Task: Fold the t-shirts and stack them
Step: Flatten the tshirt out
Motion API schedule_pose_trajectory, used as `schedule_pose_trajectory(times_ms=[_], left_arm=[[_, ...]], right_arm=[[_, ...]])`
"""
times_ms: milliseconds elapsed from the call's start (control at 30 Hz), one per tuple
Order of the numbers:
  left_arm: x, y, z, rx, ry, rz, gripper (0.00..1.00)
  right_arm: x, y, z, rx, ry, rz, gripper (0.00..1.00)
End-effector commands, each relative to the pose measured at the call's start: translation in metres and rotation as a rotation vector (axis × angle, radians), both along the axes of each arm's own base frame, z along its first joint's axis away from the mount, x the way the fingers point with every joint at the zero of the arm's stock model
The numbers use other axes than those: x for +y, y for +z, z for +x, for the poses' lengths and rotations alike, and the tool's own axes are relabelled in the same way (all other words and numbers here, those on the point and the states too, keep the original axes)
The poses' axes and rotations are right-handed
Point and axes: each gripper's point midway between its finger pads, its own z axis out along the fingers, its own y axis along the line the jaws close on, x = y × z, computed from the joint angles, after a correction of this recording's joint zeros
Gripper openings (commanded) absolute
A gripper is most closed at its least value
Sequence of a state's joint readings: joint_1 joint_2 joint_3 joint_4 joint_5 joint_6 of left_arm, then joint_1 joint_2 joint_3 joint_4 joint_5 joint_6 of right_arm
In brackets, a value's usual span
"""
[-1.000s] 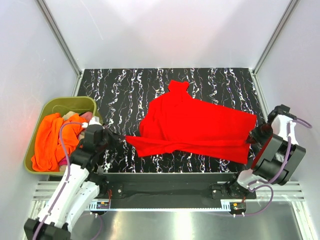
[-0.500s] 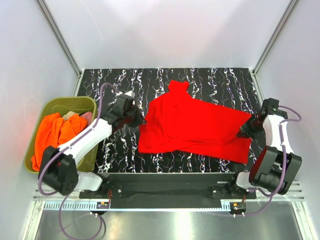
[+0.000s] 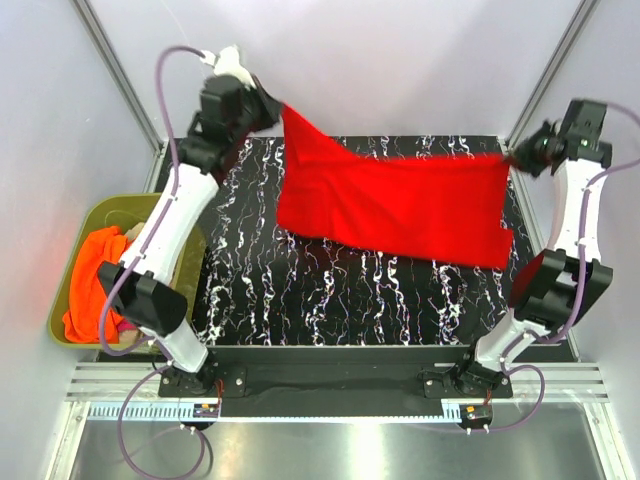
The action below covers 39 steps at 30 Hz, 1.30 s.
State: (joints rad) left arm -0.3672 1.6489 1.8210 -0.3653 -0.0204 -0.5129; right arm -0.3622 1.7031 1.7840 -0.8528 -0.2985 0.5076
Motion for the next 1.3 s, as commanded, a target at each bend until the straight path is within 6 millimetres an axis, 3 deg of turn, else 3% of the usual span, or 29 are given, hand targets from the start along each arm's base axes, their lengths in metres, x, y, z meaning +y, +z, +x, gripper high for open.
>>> schedule_pose_trajectory(times_ms=[0, 33, 67, 100, 133, 167, 200, 233, 333, 400, 467, 533, 567, 667, 733, 767, 800, 833, 867, 900, 933, 967, 1033, 1067, 1133, 1167, 1233, 1267], left_arm=[[0.03, 0.064, 0.041, -0.225, 0.066, -0.025, 0.0], [0.036, 0.095, 0.044, -0.302, 0.071, -0.044, 0.0], [0.033, 0.107, 0.045, -0.345, 0.034, -0.046, 0.0], [0.033, 0.118, 0.053, -0.396, 0.029, -0.049, 0.0], [0.04, 0.151, 0.05, -0.482, 0.028, -0.055, 0.0], [0.04, 0.165, 0.049, -0.539, 0.008, -0.034, 0.0], [0.041, 0.172, 0.054, -0.57, 0.008, -0.018, 0.0], [0.049, 0.203, 0.043, -0.654, 0.022, -0.014, 0.0], [0.069, 0.247, 0.028, -0.81, 0.069, 0.008, 0.0], [0.091, 0.278, 0.01, -0.91, 0.125, 0.001, 0.0], [0.105, 0.302, -0.008, -0.987, 0.155, -0.009, 0.0], [0.123, 0.329, -0.036, -1.058, 0.192, -0.007, 0.0], [0.127, 0.341, -0.052, -1.093, 0.2, -0.005, 0.0], [0.138, 0.366, -0.089, -1.163, 0.218, 0.006, 0.0], [0.143, 0.385, -0.126, -1.212, 0.223, 0.011, 0.0], [0.144, 0.388, -0.135, -1.213, 0.222, 0.013, 0.0], [0.145, 0.396, -0.158, -1.234, 0.222, 0.01, 0.0], [0.145, 0.398, -0.168, -1.243, 0.216, 0.013, 0.0], [0.147, 0.41, -0.204, -1.291, 0.219, 0.003, 0.0], [0.148, 0.404, -0.204, -1.27, 0.22, 0.005, 0.0], [0.15, 0.406, -0.217, -1.282, 0.23, 0.001, 0.0], [0.153, 0.414, -0.252, -1.321, 0.239, -0.007, 0.0], [0.157, 0.413, -0.271, -1.325, 0.253, -0.001, 0.0], [0.158, 0.413, -0.28, -1.324, 0.254, 0.002, 0.0], [0.161, 0.417, -0.313, -1.356, 0.264, 0.007, 0.0], [0.162, 0.418, -0.328, -1.363, 0.268, 0.008, 0.0], [0.165, 0.414, -0.334, -1.353, 0.28, 0.005, 0.0], [0.166, 0.413, -0.346, -1.364, 0.284, 0.003, 0.0]], right_arm=[[-0.004, 0.093, 0.044, -0.28, 0.011, -0.078, 0.0], [-0.005, 0.11, 0.054, -0.334, 0.016, -0.093, 0.0], [-0.005, 0.125, 0.059, -0.373, 0.022, -0.109, 0.0], [-0.009, 0.126, 0.073, -0.386, 0.026, -0.115, 0.0], [-0.006, 0.172, 0.075, -0.497, 0.039, -0.155, 0.0], [-0.008, 0.171, 0.089, -0.51, 0.055, -0.162, 0.0], [-0.004, 0.219, 0.083, -0.631, 0.065, -0.206, 0.0], [-0.003, 0.235, 0.084, -0.68, 0.078, -0.225, 0.0], [0.002, 0.291, 0.08, -0.873, 0.101, -0.293, 0.0], [0.006, 0.311, 0.077, -0.948, 0.11, -0.299, 0.0], [0.015, 0.351, 0.059, -1.083, 0.122, -0.326, 0.0], [0.018, 0.364, 0.057, -1.156, 0.131, -0.342, 0.0], [0.023, 0.382, 0.041, -1.202, 0.13, -0.352, 0.0], [0.031, 0.405, 0.018, -1.268, 0.129, -0.367, 0.0], [0.037, 0.416, 0.004, -1.292, 0.138, -0.366, 0.0], [0.044, 0.428, -0.014, -1.319, 0.147, -0.37, 0.0], [0.046, 0.426, -0.017, -1.311, 0.148, -0.364, 0.0], [0.048, 0.43, -0.025, -1.316, 0.147, -0.362, 0.0], [0.056, 0.444, -0.051, -1.35, 0.145, -0.374, 0.0], [0.057, 0.44, -0.053, -1.332, 0.141, -0.369, 0.0], [0.059, 0.443, -0.063, -1.338, 0.133, -0.38, 0.0], [0.068, 0.457, -0.095, -1.376, 0.132, -0.4, 0.0], [0.069, 0.451, -0.107, -1.357, 0.112, -0.405, 0.0], [0.079, 0.461, -0.14, -1.396, 0.107, -0.42, 0.0], [0.08, 0.45, -0.149, -1.37, 0.095, -0.426, 0.0], [0.089, 0.456, -0.178, -1.403, 0.091, -0.443, 0.0], [0.088, 0.444, -0.184, -1.377, 0.075, -0.446, 0.0], [0.095, 0.446, -0.205, -1.4, 0.077, -0.456, 0.0]])
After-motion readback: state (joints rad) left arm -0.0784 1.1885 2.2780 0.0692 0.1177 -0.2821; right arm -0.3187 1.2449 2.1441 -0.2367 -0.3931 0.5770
